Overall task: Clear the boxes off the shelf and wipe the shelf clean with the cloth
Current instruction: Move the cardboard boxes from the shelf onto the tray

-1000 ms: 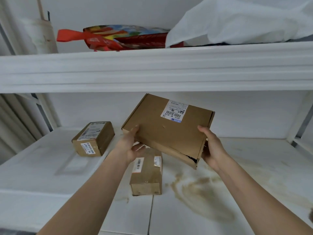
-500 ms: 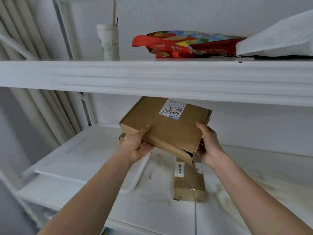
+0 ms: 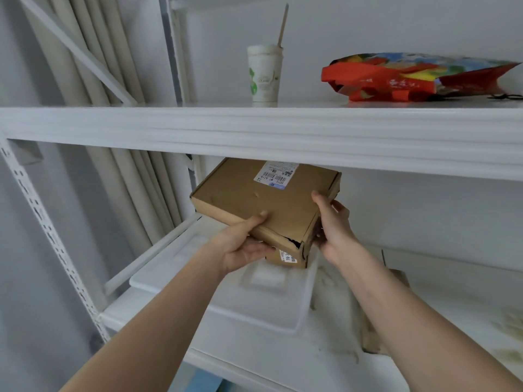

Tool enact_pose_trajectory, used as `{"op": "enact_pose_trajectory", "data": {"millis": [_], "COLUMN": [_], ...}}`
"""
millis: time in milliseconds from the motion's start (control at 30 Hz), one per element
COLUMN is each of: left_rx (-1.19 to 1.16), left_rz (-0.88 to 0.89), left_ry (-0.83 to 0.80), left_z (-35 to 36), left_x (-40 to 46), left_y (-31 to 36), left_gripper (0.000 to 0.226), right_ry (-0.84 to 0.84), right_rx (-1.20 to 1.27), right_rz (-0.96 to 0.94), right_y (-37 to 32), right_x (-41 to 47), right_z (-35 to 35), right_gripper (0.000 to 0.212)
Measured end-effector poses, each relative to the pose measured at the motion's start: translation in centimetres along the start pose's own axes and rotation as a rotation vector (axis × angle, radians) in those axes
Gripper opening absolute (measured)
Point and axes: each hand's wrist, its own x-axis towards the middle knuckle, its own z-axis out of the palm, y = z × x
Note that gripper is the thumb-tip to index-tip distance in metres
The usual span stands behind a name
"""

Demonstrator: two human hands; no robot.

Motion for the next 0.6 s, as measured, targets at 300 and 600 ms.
{"op": "enact_pose_trajectory", "data": {"millis": [300,600], "left_rx": [-0.128,-0.245], "left_rz": [0.055,0.120], "left_ry": [0.114,0.263], "left_z": [-3.3,-5.0], "left_x": [0.6,2.3], "left_y": [1.6,3.3], "left_gripper": [0.047,0.020], "right_ry": [-0.181,-0.150], "right_rx": [-0.243,-0.403], "right_rz": [0.034,0.040], "right_y": [0.3,0.6], "right_x": [0.8,2.7], "right_z": [3.7,4.2], "right_gripper": [0.063,0.016]}}
